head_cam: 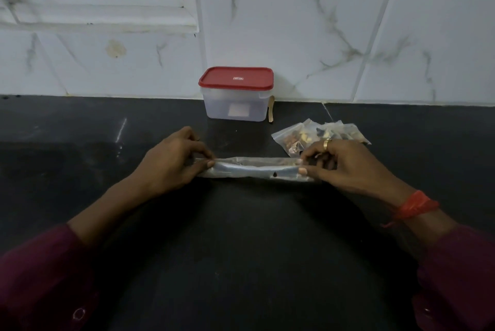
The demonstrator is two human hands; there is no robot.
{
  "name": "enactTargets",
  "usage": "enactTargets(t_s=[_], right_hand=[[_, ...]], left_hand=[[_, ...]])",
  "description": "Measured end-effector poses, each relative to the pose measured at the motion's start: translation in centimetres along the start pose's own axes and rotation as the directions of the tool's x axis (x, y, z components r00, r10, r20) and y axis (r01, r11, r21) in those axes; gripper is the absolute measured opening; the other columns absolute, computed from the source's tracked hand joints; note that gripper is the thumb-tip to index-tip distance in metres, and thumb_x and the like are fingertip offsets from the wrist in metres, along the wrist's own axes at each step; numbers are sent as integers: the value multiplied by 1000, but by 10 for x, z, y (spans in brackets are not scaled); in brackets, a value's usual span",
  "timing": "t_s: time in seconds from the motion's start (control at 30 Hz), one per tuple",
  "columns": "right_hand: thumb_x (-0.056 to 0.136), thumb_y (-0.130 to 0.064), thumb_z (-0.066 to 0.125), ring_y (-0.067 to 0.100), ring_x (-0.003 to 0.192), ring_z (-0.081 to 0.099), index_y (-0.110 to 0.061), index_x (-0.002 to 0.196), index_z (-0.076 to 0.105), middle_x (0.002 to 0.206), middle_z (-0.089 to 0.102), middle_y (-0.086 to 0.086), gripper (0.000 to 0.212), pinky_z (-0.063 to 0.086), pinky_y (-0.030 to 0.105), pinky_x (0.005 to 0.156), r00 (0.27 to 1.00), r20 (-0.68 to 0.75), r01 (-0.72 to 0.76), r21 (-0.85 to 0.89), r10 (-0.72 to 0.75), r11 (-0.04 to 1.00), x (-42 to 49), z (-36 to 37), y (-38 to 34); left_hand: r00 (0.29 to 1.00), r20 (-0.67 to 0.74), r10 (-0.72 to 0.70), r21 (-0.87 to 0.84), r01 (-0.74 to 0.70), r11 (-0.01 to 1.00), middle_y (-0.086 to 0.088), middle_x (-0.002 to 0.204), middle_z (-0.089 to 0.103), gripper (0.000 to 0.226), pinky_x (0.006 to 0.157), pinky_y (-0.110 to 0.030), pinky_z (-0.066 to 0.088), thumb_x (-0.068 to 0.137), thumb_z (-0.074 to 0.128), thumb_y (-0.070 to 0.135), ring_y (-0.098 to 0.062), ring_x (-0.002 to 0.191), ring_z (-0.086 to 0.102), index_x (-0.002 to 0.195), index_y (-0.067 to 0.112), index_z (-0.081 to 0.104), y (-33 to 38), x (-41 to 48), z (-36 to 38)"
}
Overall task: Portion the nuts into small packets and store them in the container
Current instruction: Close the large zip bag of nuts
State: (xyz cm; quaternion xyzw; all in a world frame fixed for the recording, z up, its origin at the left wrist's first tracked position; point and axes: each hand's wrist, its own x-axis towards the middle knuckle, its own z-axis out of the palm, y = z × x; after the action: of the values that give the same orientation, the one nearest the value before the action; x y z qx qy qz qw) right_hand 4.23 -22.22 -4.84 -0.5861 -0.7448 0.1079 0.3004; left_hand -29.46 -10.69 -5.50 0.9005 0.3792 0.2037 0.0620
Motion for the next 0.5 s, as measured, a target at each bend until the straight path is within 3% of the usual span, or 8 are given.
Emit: enactTargets(t_s=[0.1,0.17,0.23,0.37,0.5], right_hand=[[82,-30,79,5,76,64,-29,98,76,90,66,-11,16,47,16,67,983,-184,-6,-94,-11,996,19,-23,15],[85,-27,77,4,82,66,-29,97,75,91,69,-13,12,48,19,73,971,-233,-82,-85,61,993,34,-42,29],[89,-27,74,7,86,70,-25,98,75,92,73,-8,10,55,24,74,951,-254,-165,73,178,984,49,-60,47],[94,-19,68,16,84,70,-15,105,72,96,72,8,12,60,25,58,876,-298,-256,377,378,890,71,-83,86],[95,-16,67,20,73,66,-8,113,62,83,67,13,20,58,23,54,820,-339,-249,513,460,822,85,-91,122]], left_hand=[[991,-117,64,17,-63,998,9,91,56,16,65,-31,52,88,70,33,-4,72,55,102,29,77,14,36,-3],[973,-202,110,9,-111,994,6,89,60,14,65,-30,49,88,71,29,-2,66,53,100,25,79,26,70,0],[961,-254,110,0,-114,993,3,95,62,14,67,-31,47,89,71,29,-3,67,52,101,24,79,36,105,5],[964,-250,93,59,-81,995,6,103,71,21,71,-35,55,94,63,36,-15,86,64,112,27,68,63,164,20],[951,-220,216,303,-144,942,7,98,70,13,76,-37,52,98,55,34,-21,87,64,109,27,55,83,210,33]])
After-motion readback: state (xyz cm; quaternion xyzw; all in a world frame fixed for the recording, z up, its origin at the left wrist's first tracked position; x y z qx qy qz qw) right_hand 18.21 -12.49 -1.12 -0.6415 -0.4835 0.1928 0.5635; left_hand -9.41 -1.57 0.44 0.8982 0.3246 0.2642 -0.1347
